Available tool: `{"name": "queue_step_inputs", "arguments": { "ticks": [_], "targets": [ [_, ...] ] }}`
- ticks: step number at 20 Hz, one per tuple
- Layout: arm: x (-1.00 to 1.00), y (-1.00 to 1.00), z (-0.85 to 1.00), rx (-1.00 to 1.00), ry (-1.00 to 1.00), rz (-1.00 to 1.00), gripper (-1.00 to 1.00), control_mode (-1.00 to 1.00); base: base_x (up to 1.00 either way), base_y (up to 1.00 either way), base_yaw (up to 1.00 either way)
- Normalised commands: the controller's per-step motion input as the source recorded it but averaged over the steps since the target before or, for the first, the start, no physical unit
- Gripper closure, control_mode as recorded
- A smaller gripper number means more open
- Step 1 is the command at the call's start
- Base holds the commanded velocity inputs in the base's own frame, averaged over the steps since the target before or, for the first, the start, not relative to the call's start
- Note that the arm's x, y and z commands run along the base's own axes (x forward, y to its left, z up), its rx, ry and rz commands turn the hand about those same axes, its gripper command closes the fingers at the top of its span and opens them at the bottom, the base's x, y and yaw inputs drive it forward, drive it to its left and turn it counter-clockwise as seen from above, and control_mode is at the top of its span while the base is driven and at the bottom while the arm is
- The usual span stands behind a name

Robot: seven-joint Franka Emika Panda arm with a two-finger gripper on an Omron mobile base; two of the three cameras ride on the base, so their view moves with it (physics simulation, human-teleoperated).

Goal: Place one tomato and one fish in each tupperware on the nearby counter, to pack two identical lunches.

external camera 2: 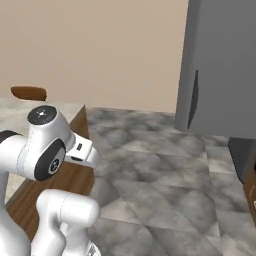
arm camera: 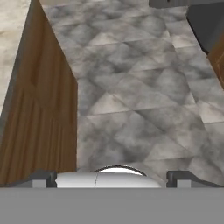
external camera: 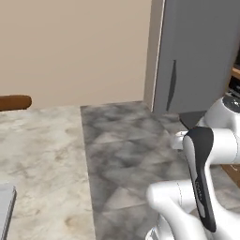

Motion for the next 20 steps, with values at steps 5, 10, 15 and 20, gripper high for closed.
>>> {"name": "queue_step_inputs", "arguments": {
  "ticks": [5, 10, 15, 20],
  "targets": [
    [0.00, 0.00, 0.00, 0.00, 0.00, 0.00, -1.00, 1.00, 1.00, -0.02, 0.03],
    [0.00, 0.00, 0.00, 0.00, 0.00, 0.00, -1.00, 1.00, 1.00, 0.02, -0.01],
    [0.00, 0.00, 0.00, 0.00, 0.00, 0.00, -1.00, 1.00, 1.00, 0.05, -0.14],
    [0.00, 0.00, 0.00, 0.00, 0.00, 0.00, -1.00, 1.00, 1.00, 0.09, -0.23]
  ]
}}
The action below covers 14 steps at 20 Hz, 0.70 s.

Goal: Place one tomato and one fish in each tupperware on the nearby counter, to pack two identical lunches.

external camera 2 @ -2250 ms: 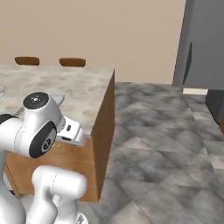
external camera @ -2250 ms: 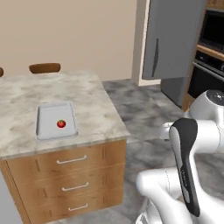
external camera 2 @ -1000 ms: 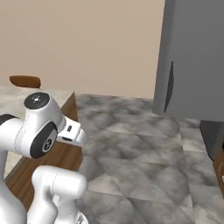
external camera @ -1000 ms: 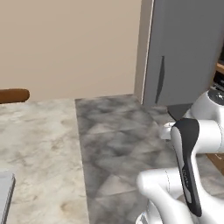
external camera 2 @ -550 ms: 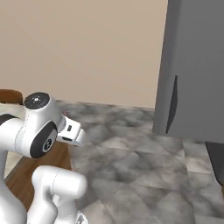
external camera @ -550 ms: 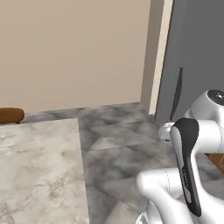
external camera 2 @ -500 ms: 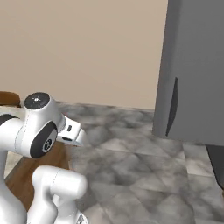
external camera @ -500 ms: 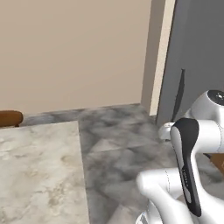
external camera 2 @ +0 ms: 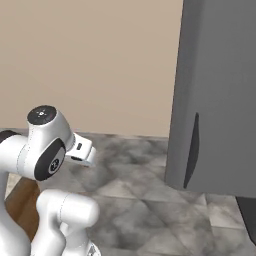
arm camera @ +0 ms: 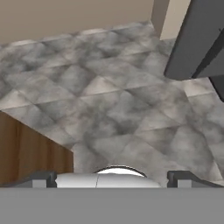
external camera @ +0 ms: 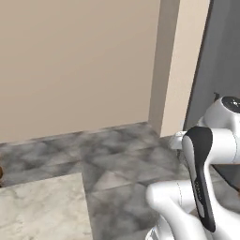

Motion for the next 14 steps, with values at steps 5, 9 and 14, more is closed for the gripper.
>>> {"name": "queue_step_inputs", "arguments": {
  "ticks": [5, 9, 14],
  "targets": [
    [0.00, 0.00, 0.00, 0.00, 0.00, 0.00, -1.00, 1.00, 1.00, 0.25, -0.23],
    [0.00, 0.00, 0.00, 0.00, 0.00, 0.00, -1.00, 1.00, 1.00, 0.23, -0.23],
    [0.00, 0.00, 0.00, 0.00, 0.00, 0.00, -1.00, 1.00, 1.00, 0.15, -0.27]
  ]
}}
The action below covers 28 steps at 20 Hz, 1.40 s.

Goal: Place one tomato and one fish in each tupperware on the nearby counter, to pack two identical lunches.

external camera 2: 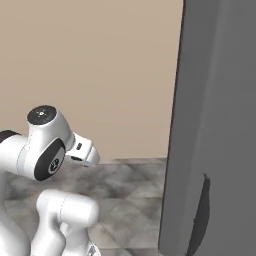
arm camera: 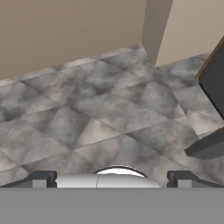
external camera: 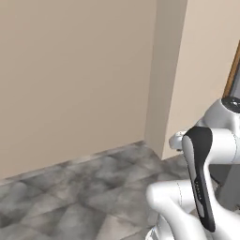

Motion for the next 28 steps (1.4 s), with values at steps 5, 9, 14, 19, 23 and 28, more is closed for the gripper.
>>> {"name": "queue_step_inputs", "arguments": {
  "ticks": [5, 9, 14, 19, 23, 28],
  "targets": [
    [0.00, 0.00, 0.00, 0.00, 0.00, 0.00, -1.00, 1.00, 0.91, 0.08, -0.29],
    [0.00, 0.00, 0.00, 0.00, 0.00, 0.00, -1.00, 1.00, 0.41, -0.02, -0.32],
    [0.00, 0.00, 0.00, 0.00, 0.00, 0.00, -1.00, 1.00, 0.18, -0.08, -0.40],
    [0.00, 0.00, 0.00, 0.00, 0.00, 0.00, -1.00, 1.00, 0.37, -0.02, -0.47],
    [0.00, 0.00, 0.00, 0.00, 0.00, 0.00, -1.00, 1.00, 0.63, 0.09, -0.55],
    [0.00, 0.00, 0.00, 0.00, 0.00, 0.00, -1.00, 1.00, 0.69, 0.64, -0.53]
  ]
}}
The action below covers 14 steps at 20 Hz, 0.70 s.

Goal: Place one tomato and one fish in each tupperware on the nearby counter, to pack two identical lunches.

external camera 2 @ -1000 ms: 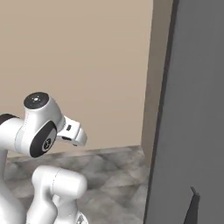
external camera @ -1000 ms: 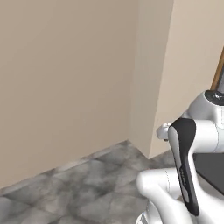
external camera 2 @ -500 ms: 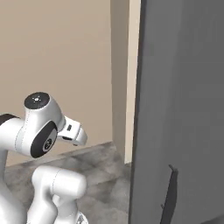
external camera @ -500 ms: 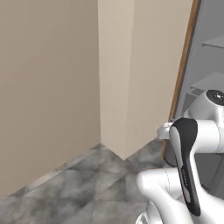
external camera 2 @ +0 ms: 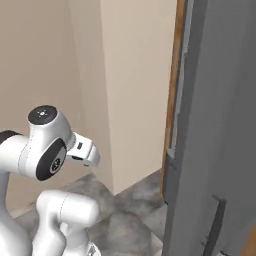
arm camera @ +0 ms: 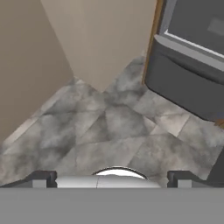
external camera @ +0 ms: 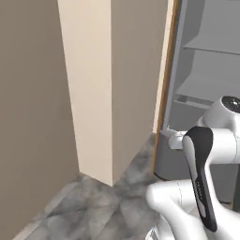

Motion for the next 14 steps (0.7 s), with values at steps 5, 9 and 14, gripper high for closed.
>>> {"name": "queue_step_inputs", "arguments": {
  "ticks": [5, 9, 14],
  "targets": [
    [0.00, 0.00, 0.00, 0.00, 0.00, 0.00, -1.00, 1.00, 0.30, 0.49, -0.54],
    [0.00, 0.00, 0.00, 0.00, 0.00, 0.00, -1.00, 1.00, 0.22, 0.05, -0.58],
    [0.00, 0.00, 0.00, 0.00, 0.00, 0.00, -1.00, 1.00, 0.32, 0.22, -0.59]
  ]
}}
